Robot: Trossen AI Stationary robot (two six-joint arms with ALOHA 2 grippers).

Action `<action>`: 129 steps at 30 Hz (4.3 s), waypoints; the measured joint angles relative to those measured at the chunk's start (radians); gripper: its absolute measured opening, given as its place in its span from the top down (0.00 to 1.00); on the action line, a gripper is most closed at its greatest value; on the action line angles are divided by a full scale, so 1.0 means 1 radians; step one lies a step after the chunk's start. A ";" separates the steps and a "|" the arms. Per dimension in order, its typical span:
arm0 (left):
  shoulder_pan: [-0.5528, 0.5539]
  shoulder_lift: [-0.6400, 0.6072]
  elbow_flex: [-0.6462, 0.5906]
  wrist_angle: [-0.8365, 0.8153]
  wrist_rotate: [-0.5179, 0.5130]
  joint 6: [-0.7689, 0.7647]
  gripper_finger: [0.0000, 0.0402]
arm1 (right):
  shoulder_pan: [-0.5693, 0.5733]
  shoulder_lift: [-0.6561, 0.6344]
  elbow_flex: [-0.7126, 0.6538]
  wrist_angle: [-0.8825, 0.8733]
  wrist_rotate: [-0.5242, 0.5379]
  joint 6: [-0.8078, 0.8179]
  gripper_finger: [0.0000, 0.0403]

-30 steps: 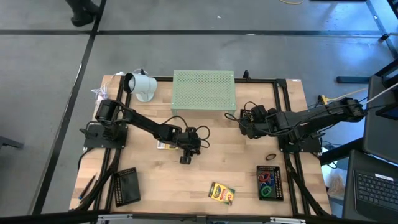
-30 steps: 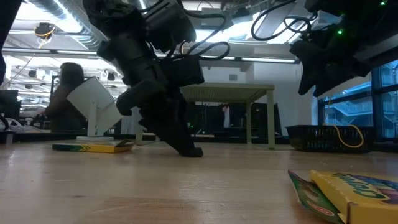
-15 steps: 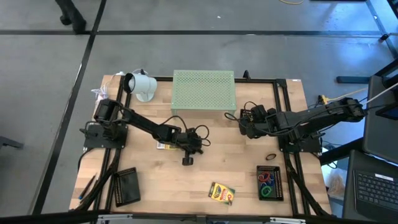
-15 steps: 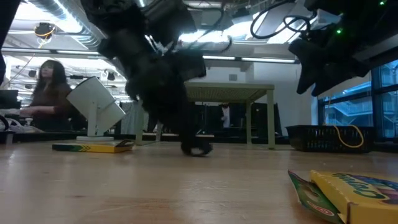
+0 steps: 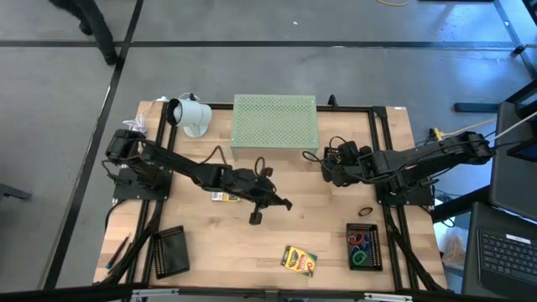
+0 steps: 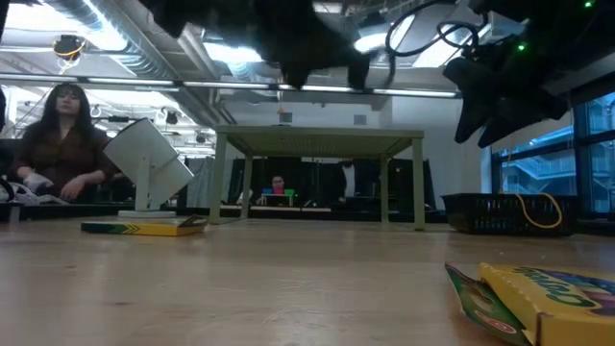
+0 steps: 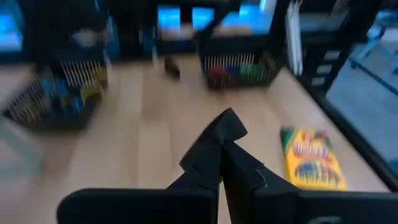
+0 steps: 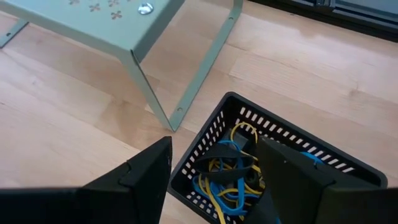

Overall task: Pick & Place Office Desk Supplies
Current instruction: Put the black rubber band into the top right black bin

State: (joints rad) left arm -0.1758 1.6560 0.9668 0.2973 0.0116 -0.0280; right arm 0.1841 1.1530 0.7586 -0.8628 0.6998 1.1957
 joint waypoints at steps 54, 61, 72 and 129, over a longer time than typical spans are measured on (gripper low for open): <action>-0.117 -0.150 0.001 0.172 -0.330 0.154 0.99 | 0.282 0.130 0.001 1.258 -0.206 -1.414 0.42; -0.117 -0.150 0.001 0.179 -0.330 0.154 0.99 | 0.282 0.144 0.001 1.290 -0.196 -1.420 0.43; -0.117 -0.150 0.001 0.179 -0.331 0.154 0.99 | 0.282 0.144 0.001 1.294 -0.195 -1.420 0.78; -0.120 -0.149 0.001 -0.204 -0.482 -0.065 0.65 | -0.015 -0.105 0.000 -0.212 -0.038 -0.025 0.84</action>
State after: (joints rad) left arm -0.2958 1.5070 0.9680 0.0929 -0.4702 -0.0926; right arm 0.1689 1.0481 0.7586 -1.0750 0.6617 1.1706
